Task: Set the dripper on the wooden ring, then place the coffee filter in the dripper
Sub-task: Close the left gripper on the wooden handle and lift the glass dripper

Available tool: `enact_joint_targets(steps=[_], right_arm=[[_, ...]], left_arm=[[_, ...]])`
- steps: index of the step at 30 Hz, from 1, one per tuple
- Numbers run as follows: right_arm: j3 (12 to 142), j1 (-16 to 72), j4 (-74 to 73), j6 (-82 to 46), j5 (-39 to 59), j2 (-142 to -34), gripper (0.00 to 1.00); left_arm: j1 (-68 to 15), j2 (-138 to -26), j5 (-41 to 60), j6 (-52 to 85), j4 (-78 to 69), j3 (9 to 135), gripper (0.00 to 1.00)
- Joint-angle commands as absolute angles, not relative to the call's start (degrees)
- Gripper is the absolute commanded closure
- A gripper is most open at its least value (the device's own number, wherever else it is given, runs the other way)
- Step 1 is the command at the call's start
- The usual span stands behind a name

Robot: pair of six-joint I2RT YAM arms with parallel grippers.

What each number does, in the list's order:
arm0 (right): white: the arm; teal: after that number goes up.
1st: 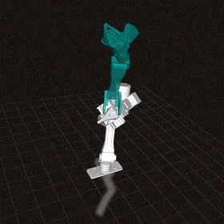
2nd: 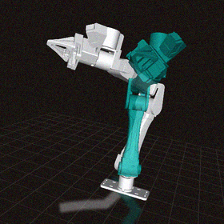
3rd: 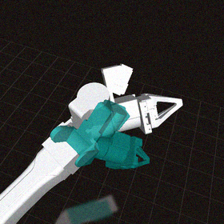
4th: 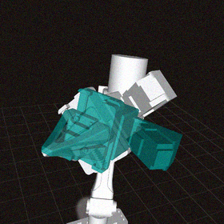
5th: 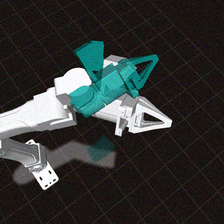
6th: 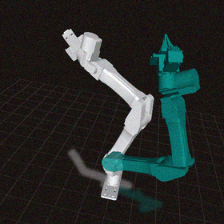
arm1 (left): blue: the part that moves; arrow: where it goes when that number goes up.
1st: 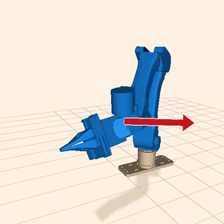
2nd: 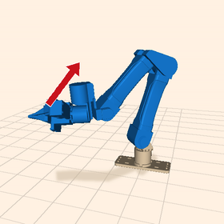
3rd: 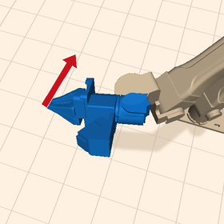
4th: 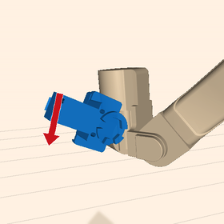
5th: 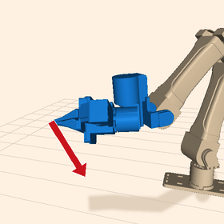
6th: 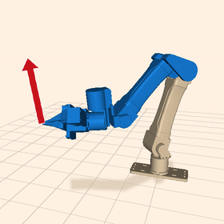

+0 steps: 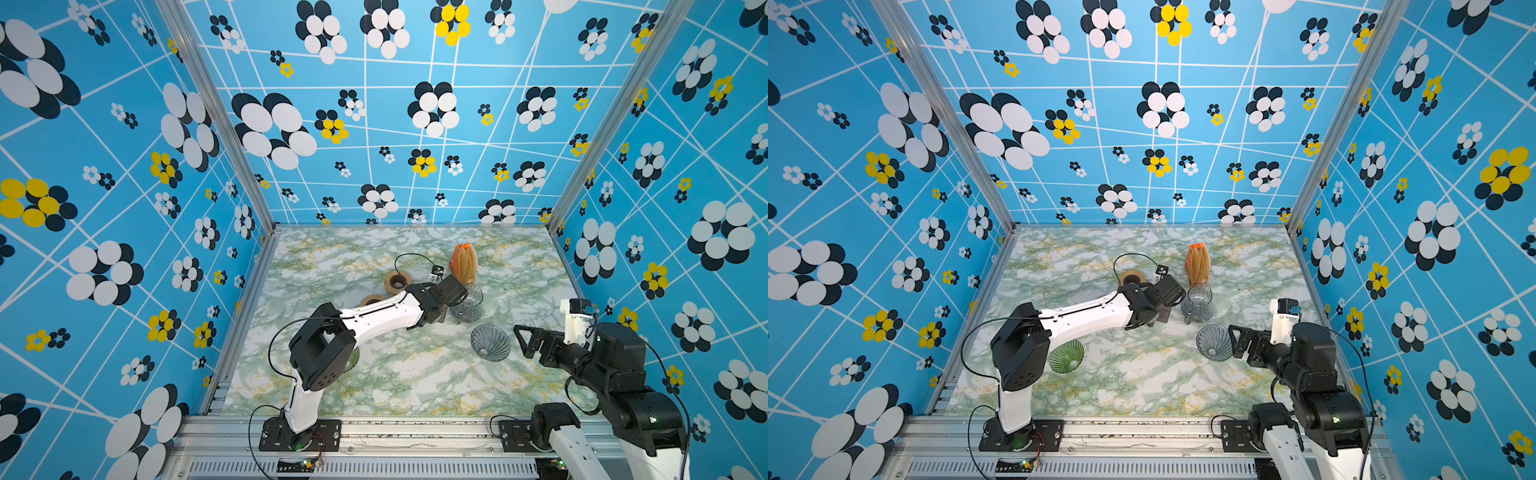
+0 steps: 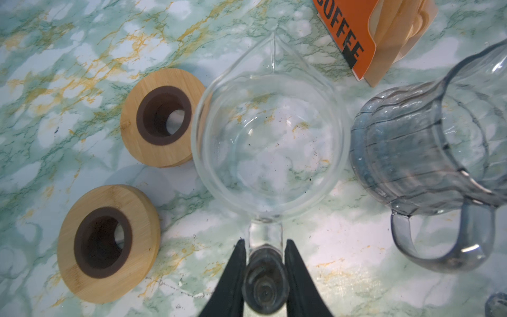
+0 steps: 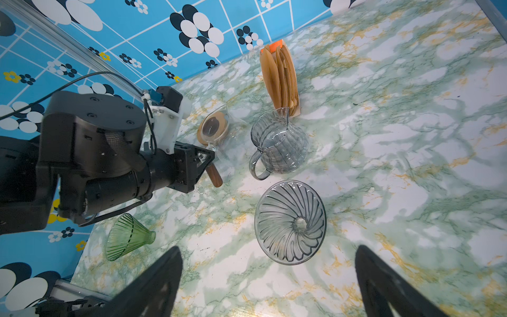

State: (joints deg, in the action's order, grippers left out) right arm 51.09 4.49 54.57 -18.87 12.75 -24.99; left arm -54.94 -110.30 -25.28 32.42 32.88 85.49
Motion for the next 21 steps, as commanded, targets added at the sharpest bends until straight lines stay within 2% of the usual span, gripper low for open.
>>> enact_joint_targets(steps=[1,16,21], right_arm=[[50.4,5.0,53.4,-19.3,12.9,-24.6,0.01],[51.7,5.0,54.5,-19.4,13.5,-26.9,0.01],[52.0,5.0,52.8,-19.5,18.0,-28.5,0.01]], left_arm=[[-55.7,-106.3,-27.6,34.1,34.1,82.4,0.82],[-58.8,-92.2,-30.5,40.9,37.7,68.8,0.82],[-60.4,-88.8,-31.1,44.5,38.2,64.8,0.82]])
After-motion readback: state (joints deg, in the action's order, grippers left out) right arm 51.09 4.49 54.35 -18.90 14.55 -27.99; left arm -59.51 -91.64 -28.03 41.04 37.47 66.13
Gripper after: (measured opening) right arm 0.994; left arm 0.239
